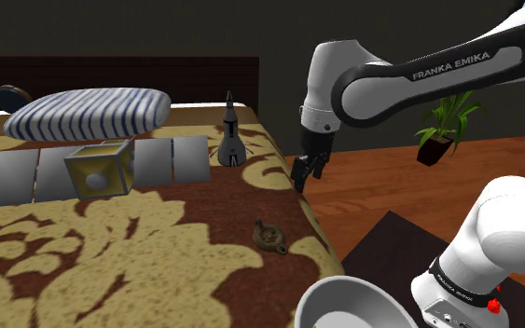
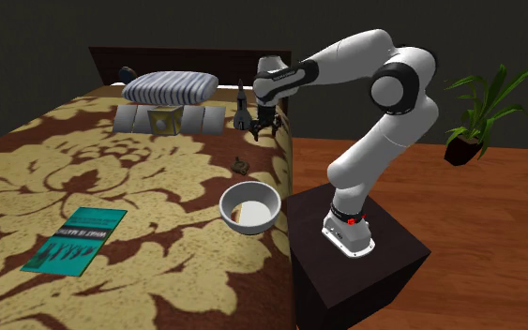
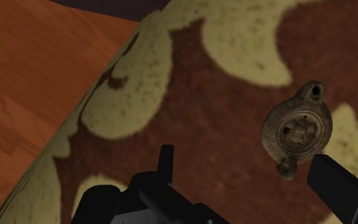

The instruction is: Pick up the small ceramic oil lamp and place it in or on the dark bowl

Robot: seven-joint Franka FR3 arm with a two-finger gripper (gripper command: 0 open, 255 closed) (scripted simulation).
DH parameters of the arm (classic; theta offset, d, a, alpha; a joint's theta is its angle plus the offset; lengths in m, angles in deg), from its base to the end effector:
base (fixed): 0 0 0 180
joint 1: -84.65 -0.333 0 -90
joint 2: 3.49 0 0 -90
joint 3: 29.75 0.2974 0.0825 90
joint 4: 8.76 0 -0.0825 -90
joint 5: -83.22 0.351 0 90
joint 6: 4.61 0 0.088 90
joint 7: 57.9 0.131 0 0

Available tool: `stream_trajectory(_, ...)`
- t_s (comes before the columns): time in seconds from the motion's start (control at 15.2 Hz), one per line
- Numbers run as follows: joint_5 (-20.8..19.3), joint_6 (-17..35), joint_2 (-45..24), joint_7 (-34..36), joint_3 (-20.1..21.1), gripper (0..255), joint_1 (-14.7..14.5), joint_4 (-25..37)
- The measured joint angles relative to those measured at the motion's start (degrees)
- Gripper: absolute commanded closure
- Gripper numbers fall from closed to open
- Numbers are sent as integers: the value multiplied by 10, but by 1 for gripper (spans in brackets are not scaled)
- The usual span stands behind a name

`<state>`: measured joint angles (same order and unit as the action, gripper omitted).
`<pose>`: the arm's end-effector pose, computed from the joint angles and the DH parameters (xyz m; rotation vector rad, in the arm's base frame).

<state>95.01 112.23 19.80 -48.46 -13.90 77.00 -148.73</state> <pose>0.3599 0.1745 0.4179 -3.0644 -0.1988 0.0402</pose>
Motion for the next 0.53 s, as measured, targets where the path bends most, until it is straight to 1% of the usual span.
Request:
stream_trajectory(0.26, -2, 53, -69, 44, 38, 0, -10, 26)
stream_trajectory(0.53, -24, 96, -148, 96, 73, 0, -18, 72)
